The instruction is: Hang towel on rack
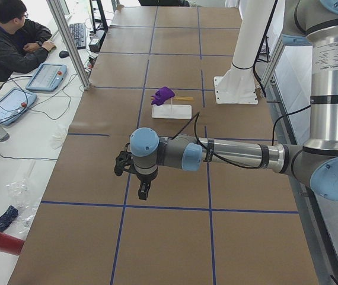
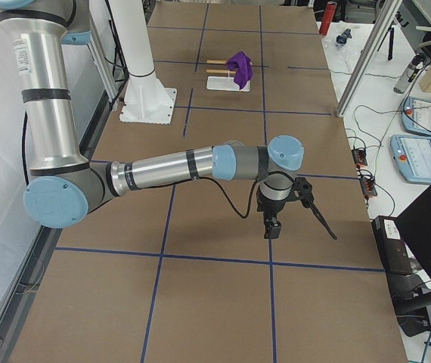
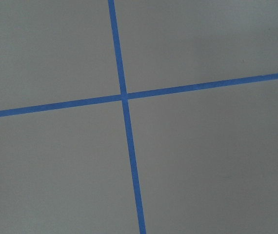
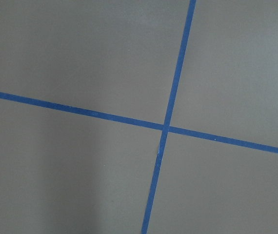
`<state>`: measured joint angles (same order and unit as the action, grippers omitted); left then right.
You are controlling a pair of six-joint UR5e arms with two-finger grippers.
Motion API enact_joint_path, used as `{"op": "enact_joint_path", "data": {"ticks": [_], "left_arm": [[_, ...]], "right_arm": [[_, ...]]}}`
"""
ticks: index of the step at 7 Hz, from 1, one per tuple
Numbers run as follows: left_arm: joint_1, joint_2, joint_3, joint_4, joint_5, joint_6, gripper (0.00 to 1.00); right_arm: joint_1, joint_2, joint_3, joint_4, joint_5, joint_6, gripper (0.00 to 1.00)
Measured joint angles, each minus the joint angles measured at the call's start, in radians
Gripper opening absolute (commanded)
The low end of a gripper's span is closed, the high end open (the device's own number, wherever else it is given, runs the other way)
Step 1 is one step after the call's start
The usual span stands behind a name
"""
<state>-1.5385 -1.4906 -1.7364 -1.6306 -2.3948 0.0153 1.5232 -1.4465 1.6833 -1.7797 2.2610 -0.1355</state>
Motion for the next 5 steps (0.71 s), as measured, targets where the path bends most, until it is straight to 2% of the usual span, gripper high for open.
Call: {"op": "enact_joint_path", "data": {"ticks": [5], "left_arm": [[0.0,0.0,0.0,0.0,0.016,0.0,1.0]], "right_arm": [[0.0,0.0,0.001,-0.001,0.0,0.001,1.0]]}}
